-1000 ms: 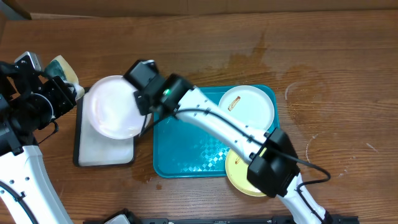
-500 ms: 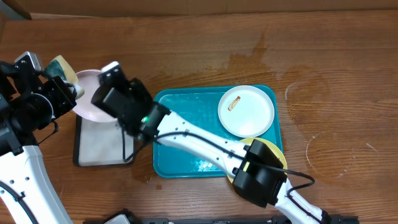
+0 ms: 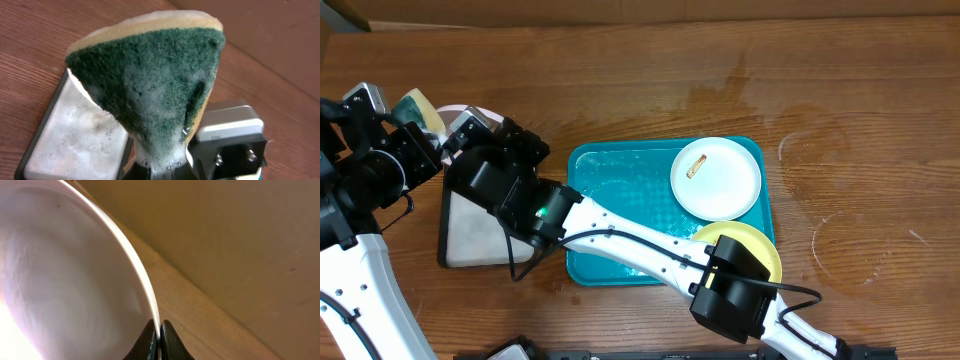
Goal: Clean dirty plates on tray and stack at the side
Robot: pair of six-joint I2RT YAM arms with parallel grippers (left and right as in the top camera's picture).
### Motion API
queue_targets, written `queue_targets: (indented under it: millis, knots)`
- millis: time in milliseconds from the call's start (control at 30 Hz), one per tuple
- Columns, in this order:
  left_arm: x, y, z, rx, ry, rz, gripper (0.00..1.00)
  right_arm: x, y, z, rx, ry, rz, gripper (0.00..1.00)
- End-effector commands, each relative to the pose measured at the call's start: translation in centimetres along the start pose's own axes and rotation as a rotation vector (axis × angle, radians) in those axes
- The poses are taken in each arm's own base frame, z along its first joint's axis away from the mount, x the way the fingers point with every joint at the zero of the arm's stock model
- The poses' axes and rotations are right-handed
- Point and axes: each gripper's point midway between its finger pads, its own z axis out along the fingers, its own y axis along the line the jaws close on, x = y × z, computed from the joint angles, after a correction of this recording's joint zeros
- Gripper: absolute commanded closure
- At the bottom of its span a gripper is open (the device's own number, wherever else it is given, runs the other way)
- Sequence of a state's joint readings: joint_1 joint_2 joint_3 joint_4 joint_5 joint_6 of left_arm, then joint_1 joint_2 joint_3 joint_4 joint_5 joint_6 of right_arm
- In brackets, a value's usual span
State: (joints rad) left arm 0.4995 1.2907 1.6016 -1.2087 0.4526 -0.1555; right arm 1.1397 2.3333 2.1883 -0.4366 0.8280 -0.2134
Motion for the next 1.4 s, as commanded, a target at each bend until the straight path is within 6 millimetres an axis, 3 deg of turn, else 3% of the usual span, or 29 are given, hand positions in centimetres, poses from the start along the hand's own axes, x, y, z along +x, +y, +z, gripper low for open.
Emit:
queue_targets:
  millis: [0, 233, 333, 600, 800, 900, 1033, 1233, 1367]
  knots:
    - [-0.5, -0.4, -0.7, 0.013, -0.024, -0.001, 0.96, -1.9, -1.4, -1.0, 0.069, -0.043, 0.023, 0.96]
    - [-0.5, -0.4, -0.7, 0.013, -0.024, -0.001, 0.96, -1.7, -2.1, -1.1, 0.110, -0.035, 0.032, 0.96]
    - [-0.5, -0.4, -0.7, 0.013, -0.024, -0.001, 0.96, -1.5, -1.4, -1.1, 0.075, -0.031, 0.045, 0.96]
    - [-0.5, -0.4, -0.7, 0.012, -0.023, -0.001, 0.96, -0.2, -1.8, -0.4, 0.069, 0.010, 0.212, 0.96]
    - [-0.5, -0.4, -0.7, 0.009, -0.023, -0.001, 0.95, 0.5, 0.2, -0.1, -0.062, 0.044, 0.208, 0.96]
    - [-0.5, -0.4, -0.7, 0.008, -0.023, -0.001, 0.95, 1.6, 0.1, 0.3, -0.071, 0.088, 0.292, 0.96]
    - [-0.4, -0.3, -0.6, 0.007, -0.020, -0.003, 0.95, 2.4, 0.8, 1.3, -0.245, 0.159, 0.408, 0.96]
    - [-0.5, 0.4, -0.6, -0.036, -0.024, -0.005, 0.96, 1.5, -2.9, 2.1, -0.519, 0.243, 0.643, 0.96]
    - [-0.4, 0.4, -0.6, -0.037, -0.022, -0.006, 0.96, 3.1, -7.9, 2.7, -0.523, 0.325, 0.735, 0.96]
